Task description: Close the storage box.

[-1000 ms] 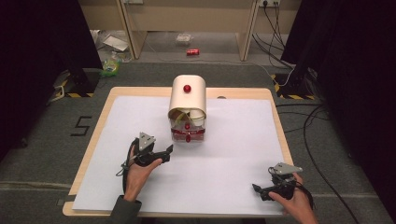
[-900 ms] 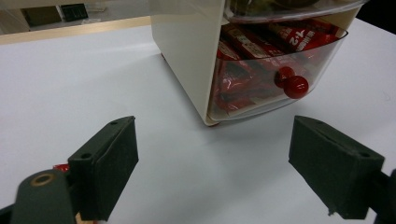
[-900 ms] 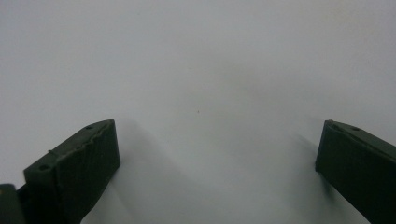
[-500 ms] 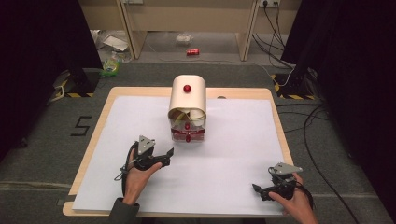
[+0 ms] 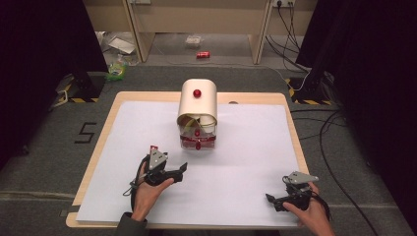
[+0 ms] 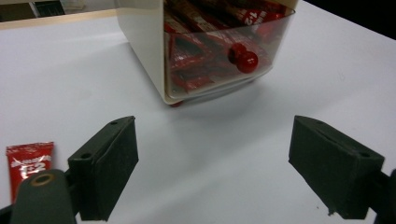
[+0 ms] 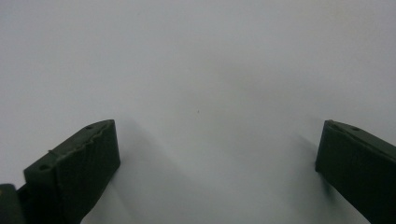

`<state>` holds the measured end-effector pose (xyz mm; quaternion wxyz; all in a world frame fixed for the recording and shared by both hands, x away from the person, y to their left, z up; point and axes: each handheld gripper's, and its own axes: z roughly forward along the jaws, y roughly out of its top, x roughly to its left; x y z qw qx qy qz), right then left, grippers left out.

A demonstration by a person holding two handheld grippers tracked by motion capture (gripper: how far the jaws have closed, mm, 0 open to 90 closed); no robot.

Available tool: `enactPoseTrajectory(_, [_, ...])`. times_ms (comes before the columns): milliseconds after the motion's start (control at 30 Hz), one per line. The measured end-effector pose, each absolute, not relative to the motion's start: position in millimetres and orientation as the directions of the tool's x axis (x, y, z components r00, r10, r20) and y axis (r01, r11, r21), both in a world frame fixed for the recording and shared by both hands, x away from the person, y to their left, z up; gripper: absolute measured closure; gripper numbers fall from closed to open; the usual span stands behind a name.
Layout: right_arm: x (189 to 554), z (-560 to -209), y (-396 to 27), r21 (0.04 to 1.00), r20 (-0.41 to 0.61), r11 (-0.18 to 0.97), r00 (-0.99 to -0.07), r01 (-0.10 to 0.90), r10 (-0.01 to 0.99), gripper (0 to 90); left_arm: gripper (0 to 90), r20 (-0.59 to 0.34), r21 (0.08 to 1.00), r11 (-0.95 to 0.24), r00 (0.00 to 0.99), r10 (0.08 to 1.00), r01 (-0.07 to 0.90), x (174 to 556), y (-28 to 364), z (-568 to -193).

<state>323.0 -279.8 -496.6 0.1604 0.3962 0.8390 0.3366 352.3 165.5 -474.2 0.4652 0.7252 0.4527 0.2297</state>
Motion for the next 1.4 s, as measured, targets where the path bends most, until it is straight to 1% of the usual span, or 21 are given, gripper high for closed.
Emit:
enactPoseTrajectory(500, [323, -497, -280, 0.692, -0.003, 0.459, -0.635, 0.557, 0.773, 0.3, 14.8, -0.080, 0.875, -0.192, 0.525, 0.848, 0.444, 333, 160, -483])
enactPoseTrajectory(733, [323, -497, -280, 0.692, -0.003, 0.460, -0.635, 0.557, 0.773, 0.2, 14.8, -0.072, 0.858, -0.232, 0.554, 0.830, 0.459, 320, 163, -490])
enactPoseTrajectory(833, [323, -497, -280, 0.692, -0.003, 0.459, -0.635, 0.557, 0.773, 0.2, 14.8, -0.083, 0.847, -0.240, 0.564, 0.822, 0.474, 315, 164, -494])
enactPoseTrajectory(967, [323, -497, -280, 0.692, -0.003, 0.460, -0.634, 0.557, 0.773, 0.2, 14.8, -0.050, 0.845, -0.264, 0.560, 0.827, 0.465, 312, 165, -493])
enactPoseTrajectory(1400, [323, -497, -280, 0.692, -0.003, 0.460, -0.634, 0.557, 0.773, 0.3, 14.8, -0.051, 0.821, -0.303, 0.591, 0.805, 0.483, 299, 161, -497])
